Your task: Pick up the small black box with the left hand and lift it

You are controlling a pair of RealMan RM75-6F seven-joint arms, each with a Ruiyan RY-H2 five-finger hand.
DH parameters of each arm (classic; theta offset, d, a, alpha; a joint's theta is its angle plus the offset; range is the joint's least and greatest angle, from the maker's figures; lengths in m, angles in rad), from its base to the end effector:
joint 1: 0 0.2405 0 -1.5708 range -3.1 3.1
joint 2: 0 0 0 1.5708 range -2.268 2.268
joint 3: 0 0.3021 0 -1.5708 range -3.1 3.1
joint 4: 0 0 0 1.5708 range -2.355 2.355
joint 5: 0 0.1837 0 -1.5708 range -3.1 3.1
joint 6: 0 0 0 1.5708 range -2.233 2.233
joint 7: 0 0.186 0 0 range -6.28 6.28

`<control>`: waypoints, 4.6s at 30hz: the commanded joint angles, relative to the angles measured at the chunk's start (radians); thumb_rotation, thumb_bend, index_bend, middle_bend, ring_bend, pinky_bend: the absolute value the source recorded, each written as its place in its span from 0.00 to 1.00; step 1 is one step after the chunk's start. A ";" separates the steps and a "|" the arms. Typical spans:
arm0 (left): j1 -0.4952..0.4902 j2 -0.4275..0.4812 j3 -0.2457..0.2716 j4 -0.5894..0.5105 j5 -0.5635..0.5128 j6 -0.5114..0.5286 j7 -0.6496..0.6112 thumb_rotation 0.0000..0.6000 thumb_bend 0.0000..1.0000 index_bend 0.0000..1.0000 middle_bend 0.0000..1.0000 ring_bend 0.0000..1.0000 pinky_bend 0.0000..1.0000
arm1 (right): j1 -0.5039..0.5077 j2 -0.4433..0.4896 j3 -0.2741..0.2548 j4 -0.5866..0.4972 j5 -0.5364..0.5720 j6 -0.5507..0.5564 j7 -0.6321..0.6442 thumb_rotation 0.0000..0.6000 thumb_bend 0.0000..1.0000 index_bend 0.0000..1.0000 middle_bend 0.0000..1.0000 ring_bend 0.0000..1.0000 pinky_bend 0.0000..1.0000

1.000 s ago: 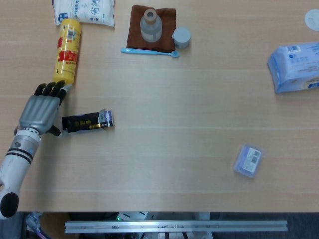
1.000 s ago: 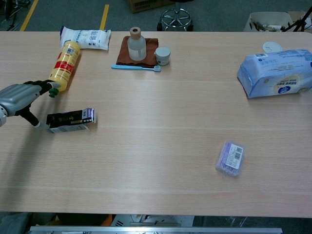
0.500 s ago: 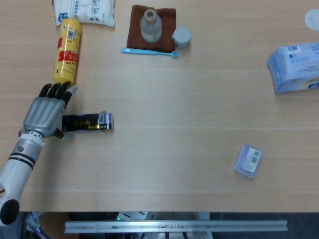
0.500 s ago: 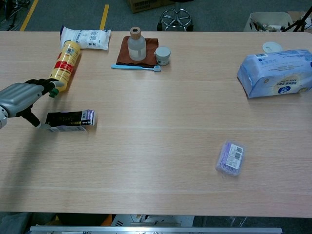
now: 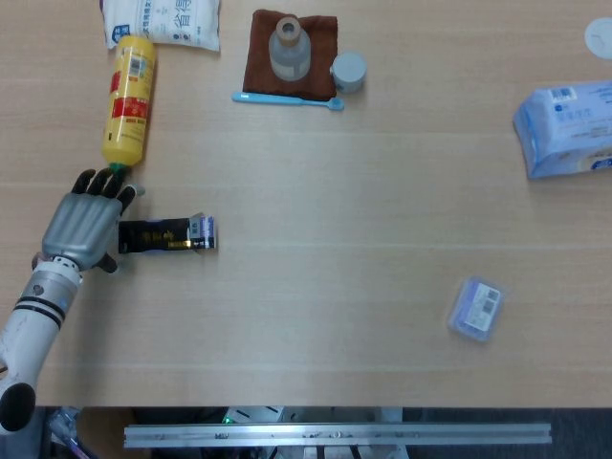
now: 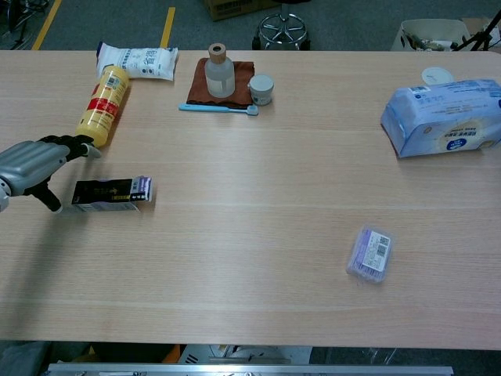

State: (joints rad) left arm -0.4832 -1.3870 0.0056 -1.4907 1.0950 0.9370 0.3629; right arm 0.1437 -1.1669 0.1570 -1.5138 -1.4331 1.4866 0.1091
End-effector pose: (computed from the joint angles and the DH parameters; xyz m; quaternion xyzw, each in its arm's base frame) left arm -0.3285 0.3210 0.0292 -0.7384 -0.4409 -0.1983 0.4701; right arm -0.3427 -0.2640 0.2206 0.5451 -0.3724 0.4504 0.6010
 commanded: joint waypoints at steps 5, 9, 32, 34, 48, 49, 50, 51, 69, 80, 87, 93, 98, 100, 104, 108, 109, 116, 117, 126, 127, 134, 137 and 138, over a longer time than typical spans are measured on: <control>-0.012 -0.019 -0.013 0.047 -0.049 -0.029 0.003 1.00 0.00 0.29 0.00 0.00 0.05 | -0.005 0.003 -0.003 -0.005 0.002 0.001 -0.002 1.00 0.42 0.41 0.29 0.24 0.36; -0.012 -0.021 -0.014 0.057 -0.060 -0.033 0.001 1.00 0.00 0.30 0.00 0.00 0.05 | -0.007 0.004 -0.003 -0.006 0.004 0.001 -0.002 1.00 0.42 0.41 0.29 0.24 0.36; -0.023 -0.016 -0.002 0.066 -0.010 -0.068 -0.061 1.00 0.03 0.32 0.00 0.00 0.05 | -0.011 0.005 0.000 -0.005 0.010 -0.002 0.002 1.00 0.42 0.41 0.29 0.24 0.36; -0.023 -0.018 -0.002 0.069 -0.005 -0.070 -0.067 1.00 0.03 0.32 0.00 0.00 0.05 | -0.011 0.005 0.000 -0.005 0.010 -0.002 0.002 1.00 0.42 0.41 0.29 0.24 0.36; -0.016 -0.035 -0.003 0.098 0.012 -0.057 -0.090 1.00 0.19 0.40 0.00 0.00 0.05 | -0.013 0.005 0.000 -0.005 0.009 -0.001 0.001 1.00 0.42 0.41 0.29 0.24 0.36; -0.015 -0.036 -0.003 0.099 0.012 -0.056 -0.089 1.00 0.20 0.41 0.00 0.00 0.05 | -0.013 0.005 0.000 -0.005 0.009 -0.001 0.001 1.00 0.42 0.41 0.29 0.24 0.36; -0.015 -0.037 -0.003 0.100 0.011 -0.055 -0.088 1.00 0.22 0.41 0.00 0.00 0.05 | -0.014 0.004 0.000 -0.005 0.009 -0.001 0.001 1.00 0.42 0.41 0.29 0.24 0.36; -0.014 -0.038 -0.003 0.102 0.011 -0.053 -0.086 1.00 0.25 0.41 0.00 0.00 0.05 | -0.014 0.004 0.000 -0.005 0.009 0.000 0.001 1.00 0.42 0.41 0.29 0.24 0.36; 0.012 -0.001 0.013 0.023 0.066 0.044 -0.013 1.00 0.37 0.48 0.00 0.00 0.05 | -0.016 0.005 0.003 -0.009 0.009 0.003 0.007 1.00 0.42 0.41 0.29 0.24 0.36; 0.039 0.080 0.036 -0.119 0.098 0.198 0.254 1.00 0.39 0.49 0.00 0.00 0.05 | -0.013 0.004 0.005 -0.015 0.006 0.002 0.010 1.00 0.42 0.41 0.29 0.24 0.36; 0.047 0.120 0.046 -0.172 0.142 0.290 0.426 1.00 0.41 0.49 0.00 0.00 0.05 | -0.014 0.005 0.006 -0.017 0.005 0.005 0.010 1.00 0.42 0.41 0.28 0.24 0.36; 0.063 0.120 0.063 -0.137 0.238 0.390 0.596 1.00 0.41 0.49 0.00 0.00 0.05 | -0.015 0.008 0.006 -0.022 0.002 0.009 0.008 1.00 0.42 0.41 0.29 0.24 0.36; 0.064 0.129 0.078 -0.092 0.294 0.408 0.696 1.00 0.43 0.49 0.00 0.00 0.05 | -0.013 0.008 0.007 -0.024 0.004 0.006 0.005 1.00 0.42 0.41 0.29 0.24 0.36; 0.061 0.135 0.085 -0.073 0.315 0.402 0.726 1.00 0.44 0.49 0.00 0.00 0.05 | -0.012 0.007 0.007 -0.025 0.004 0.004 0.004 1.00 0.42 0.41 0.29 0.24 0.36; 0.052 0.149 0.103 -0.043 0.352 0.376 0.786 1.00 0.44 0.49 0.00 0.00 0.05 | -0.011 0.009 0.007 -0.027 0.003 0.004 0.002 1.00 0.42 0.41 0.28 0.24 0.36; 0.047 0.155 0.105 -0.001 0.387 0.373 0.852 1.00 0.44 0.49 0.00 0.00 0.05 | -0.013 0.010 0.007 -0.027 0.003 0.007 0.002 1.00 0.42 0.41 0.29 0.24 0.36; 0.048 0.154 0.103 0.007 0.393 0.377 0.858 1.00 0.44 0.49 0.00 0.00 0.06 | -0.014 0.010 0.007 -0.027 0.003 0.007 0.002 1.00 0.42 0.41 0.29 0.24 0.36; 0.054 0.150 0.082 0.055 0.427 0.396 0.867 1.00 0.44 0.49 0.00 0.00 0.06 | -0.016 0.013 0.008 -0.029 0.006 0.010 0.006 1.00 0.42 0.41 0.29 0.24 0.36; 0.055 0.151 0.078 0.059 0.431 0.397 0.867 1.00 0.44 0.49 0.00 0.00 0.06 | -0.016 0.013 0.008 -0.029 0.006 0.010 0.006 1.00 0.42 0.41 0.29 0.24 0.36; 0.076 0.155 0.026 0.058 0.454 0.468 0.793 1.00 0.44 0.49 0.00 0.00 0.06 | -0.017 0.012 0.007 -0.029 0.007 0.008 0.000 1.00 0.42 0.41 0.29 0.24 0.36; 0.079 0.154 0.024 0.062 0.454 0.471 0.786 1.00 0.44 0.49 0.00 0.00 0.06 | -0.017 0.012 0.007 -0.029 0.007 0.008 -0.001 1.00 0.42 0.41 0.28 0.24 0.36; 0.101 0.147 0.020 0.094 0.451 0.468 0.767 1.00 0.44 0.53 0.00 0.00 0.06 | -0.016 0.012 0.007 -0.030 0.007 0.007 -0.004 1.00 0.42 0.41 0.28 0.24 0.36; 0.105 0.145 0.014 0.100 0.453 0.472 0.758 1.00 0.44 0.53 0.00 0.00 0.06 | -0.015 0.011 0.007 -0.030 0.008 0.005 -0.005 1.00 0.42 0.41 0.29 0.24 0.36; 0.107 0.144 0.013 0.103 0.455 0.473 0.754 1.00 0.44 0.53 0.00 0.00 0.06 | -0.015 0.011 0.007 -0.030 0.008 0.005 -0.006 1.00 0.42 0.41 0.28 0.24 0.36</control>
State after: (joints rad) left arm -0.3772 -1.2420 0.0196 -1.3890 1.5490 1.4091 1.1191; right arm 0.1288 -1.1560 0.1638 -1.5433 -1.4251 1.4915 0.1034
